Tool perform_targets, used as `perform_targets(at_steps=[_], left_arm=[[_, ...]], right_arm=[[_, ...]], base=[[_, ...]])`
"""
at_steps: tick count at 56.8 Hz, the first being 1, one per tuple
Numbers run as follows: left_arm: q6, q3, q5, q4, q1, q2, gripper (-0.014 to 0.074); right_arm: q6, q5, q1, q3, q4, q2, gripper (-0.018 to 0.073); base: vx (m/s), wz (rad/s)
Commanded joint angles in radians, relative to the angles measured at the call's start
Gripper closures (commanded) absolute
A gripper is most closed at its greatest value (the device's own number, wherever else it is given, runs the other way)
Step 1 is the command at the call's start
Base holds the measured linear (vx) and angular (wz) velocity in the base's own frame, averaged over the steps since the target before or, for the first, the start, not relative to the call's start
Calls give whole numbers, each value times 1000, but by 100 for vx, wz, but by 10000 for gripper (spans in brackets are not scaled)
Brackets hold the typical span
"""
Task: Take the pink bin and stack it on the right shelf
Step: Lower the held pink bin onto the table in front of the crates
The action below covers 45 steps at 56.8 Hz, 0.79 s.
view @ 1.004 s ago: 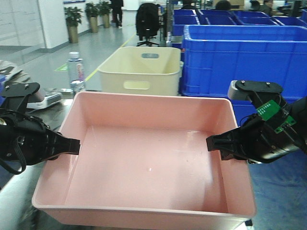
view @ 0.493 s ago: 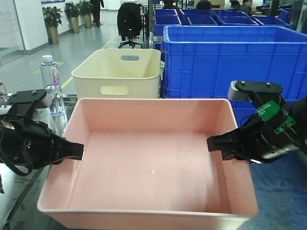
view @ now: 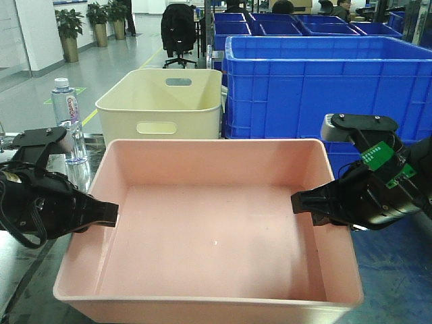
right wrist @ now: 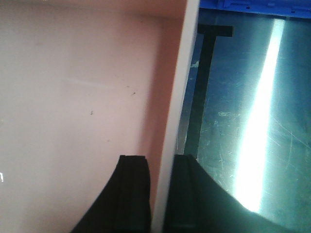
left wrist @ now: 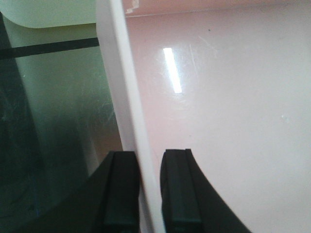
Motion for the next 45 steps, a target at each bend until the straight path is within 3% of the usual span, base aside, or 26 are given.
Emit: perform_targets(at_steps=[1, 8, 25, 34, 45], left_arm=[[23, -30, -51, -38, -3, -37, 598], [25, -30, -51, -32, -3, -25, 598], [27, -30, -29, 75, -3, 75, 587], [27, -30, -47, 77, -3, 82, 527], [28, -30, -55, 79, -3, 82, 388]], right_arm=[[-29, -87, -8, -32, 21, -40, 568], [-29, -127, -8, -32, 58, -25, 568], [-88, -114, -8, -32, 123, 142, 538], [-88, -110, -8, -32, 143, 172, 433], [-88, -108, -8, -32, 140, 172, 228]], base=[[0, 0], [0, 0], [0, 0], [0, 0], [0, 0]])
